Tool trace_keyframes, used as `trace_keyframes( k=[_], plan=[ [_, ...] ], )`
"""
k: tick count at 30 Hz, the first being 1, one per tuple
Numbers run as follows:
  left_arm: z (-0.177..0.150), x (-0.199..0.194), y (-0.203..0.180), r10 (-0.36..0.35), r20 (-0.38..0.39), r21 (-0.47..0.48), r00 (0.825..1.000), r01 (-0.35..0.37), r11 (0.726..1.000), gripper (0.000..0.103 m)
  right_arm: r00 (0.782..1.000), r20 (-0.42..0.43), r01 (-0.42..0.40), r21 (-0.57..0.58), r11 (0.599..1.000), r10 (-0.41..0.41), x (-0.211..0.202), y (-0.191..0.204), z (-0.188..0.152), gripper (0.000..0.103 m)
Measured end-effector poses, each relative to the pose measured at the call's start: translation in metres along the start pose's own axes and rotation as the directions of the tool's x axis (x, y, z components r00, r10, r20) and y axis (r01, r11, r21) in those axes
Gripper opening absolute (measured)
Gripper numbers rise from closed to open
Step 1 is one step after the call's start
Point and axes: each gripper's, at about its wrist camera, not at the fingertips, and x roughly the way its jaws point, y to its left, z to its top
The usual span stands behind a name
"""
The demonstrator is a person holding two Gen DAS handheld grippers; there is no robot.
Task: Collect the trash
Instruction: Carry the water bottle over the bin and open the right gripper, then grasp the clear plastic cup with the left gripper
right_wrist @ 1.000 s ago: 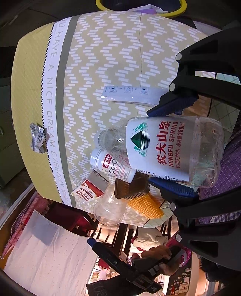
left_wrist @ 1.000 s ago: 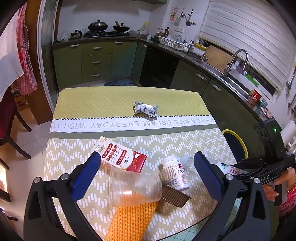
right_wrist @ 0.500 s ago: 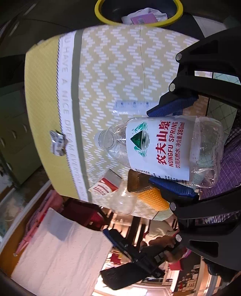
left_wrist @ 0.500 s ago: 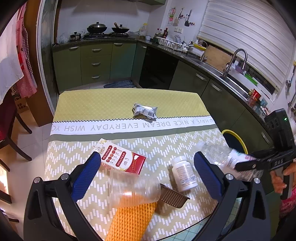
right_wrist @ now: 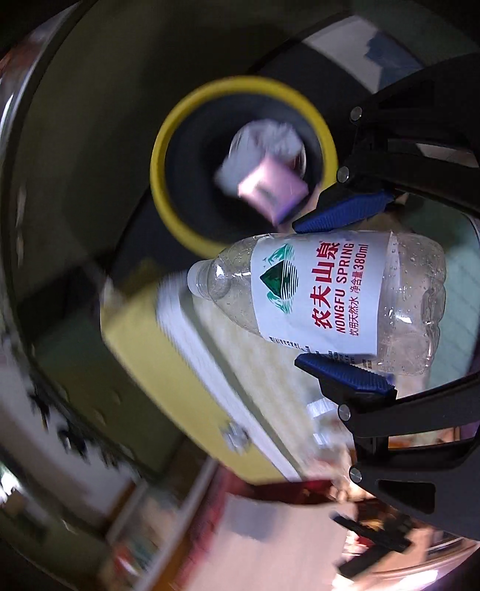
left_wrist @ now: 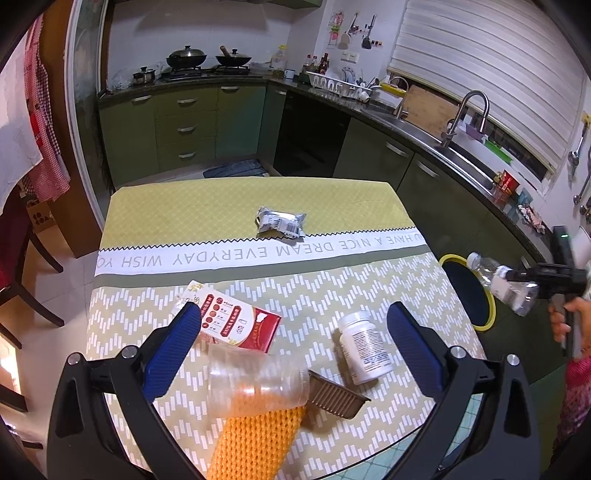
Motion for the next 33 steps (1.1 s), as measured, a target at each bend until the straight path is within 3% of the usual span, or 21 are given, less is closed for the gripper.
trace_keyframes(
  k=[4,14,19,27,33],
  plan=[
    [0.001,0.001,-0.005,0.005,-0.01,0.014,1.0,-0.005,1.0,0.096,0.997,-0.017,0.077,0.073,0.994,-0.076,0.03,-0.041,0.022,0.066],
    [0.001,-0.002,-0.006,0.018,-0.012,0.011,1.0,-0.018,1.0,0.096,0.973,-0.037,0.231,0.139,0.963,-0.229,0.087,-0.089,0.052,0.068],
    [-0.001,-0.003,-0.005,0.012,-0.015,0.014,1.0,-0.012,1.0,0.096,0.976,-0.024,0.216,0.145,0.966,-0.214,0.083,-0.094,0.047,0.072],
    [-0.005,-0.01,0.012,-0.002,-0.028,-0.014,1.0,0.002,1.0,0.096,0.992,0.069,0.102,0.096,0.99,-0.108,0.047,-0.058,0.02,0.072],
    [-0.014,-0.003,0.023,-0.001,-0.065,-0.02,0.998,0.0,1.0,0.096,0.996,0.073,0.049,0.058,0.997,-0.053,0.037,-0.041,0.004,0.072]
  ],
)
